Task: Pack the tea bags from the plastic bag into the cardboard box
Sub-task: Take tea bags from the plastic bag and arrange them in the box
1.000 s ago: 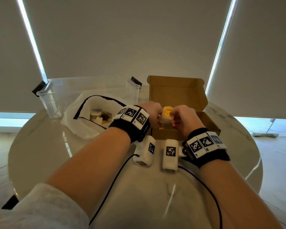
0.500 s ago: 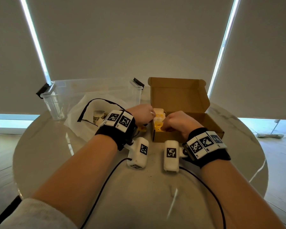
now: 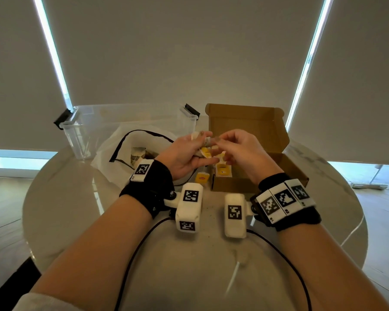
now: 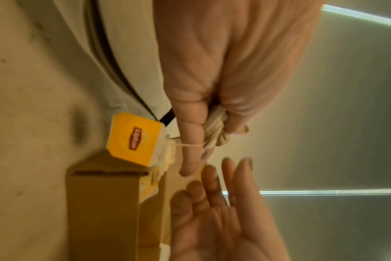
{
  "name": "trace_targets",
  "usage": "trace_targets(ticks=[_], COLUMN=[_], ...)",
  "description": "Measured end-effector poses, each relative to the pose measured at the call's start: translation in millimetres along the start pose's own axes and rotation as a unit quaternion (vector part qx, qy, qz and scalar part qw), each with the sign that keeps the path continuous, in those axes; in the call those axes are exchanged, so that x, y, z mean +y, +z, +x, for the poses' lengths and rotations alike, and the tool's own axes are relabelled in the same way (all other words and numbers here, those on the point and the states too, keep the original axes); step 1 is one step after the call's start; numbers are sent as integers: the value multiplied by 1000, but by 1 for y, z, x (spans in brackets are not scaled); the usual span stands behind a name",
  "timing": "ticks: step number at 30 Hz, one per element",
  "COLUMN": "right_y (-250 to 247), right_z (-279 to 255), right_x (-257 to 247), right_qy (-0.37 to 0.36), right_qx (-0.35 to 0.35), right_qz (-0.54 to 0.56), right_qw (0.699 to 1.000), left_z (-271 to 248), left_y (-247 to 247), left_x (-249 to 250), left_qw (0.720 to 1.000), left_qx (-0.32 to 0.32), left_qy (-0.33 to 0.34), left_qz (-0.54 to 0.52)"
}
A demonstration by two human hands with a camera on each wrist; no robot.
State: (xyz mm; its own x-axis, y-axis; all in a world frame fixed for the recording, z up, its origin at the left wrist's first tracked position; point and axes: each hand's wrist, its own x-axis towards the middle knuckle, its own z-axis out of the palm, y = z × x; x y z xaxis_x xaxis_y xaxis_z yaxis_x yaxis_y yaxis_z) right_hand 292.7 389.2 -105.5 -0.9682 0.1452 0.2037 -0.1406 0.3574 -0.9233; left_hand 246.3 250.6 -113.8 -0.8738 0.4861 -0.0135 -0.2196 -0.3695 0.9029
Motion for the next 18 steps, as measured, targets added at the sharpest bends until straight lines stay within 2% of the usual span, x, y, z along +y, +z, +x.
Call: trace_targets(ticks=[8, 13, 18], right_y=[11, 7, -3], right_z=[-6, -2, 3], right_x=[-3, -3, 0], right_qy=[-35, -23, -7], right_qx=[-32, 3, 48], right_qz=[56, 111, 163], right_qw=[997, 994, 985], left_z=[1, 5, 5], left_y=[6, 3, -1], left_x=[3, 4, 3], left_qw=[999, 998, 996], left_qx=[-25, 5, 73], left_qy=[34, 54, 56], left_qz=[-9, -24, -24])
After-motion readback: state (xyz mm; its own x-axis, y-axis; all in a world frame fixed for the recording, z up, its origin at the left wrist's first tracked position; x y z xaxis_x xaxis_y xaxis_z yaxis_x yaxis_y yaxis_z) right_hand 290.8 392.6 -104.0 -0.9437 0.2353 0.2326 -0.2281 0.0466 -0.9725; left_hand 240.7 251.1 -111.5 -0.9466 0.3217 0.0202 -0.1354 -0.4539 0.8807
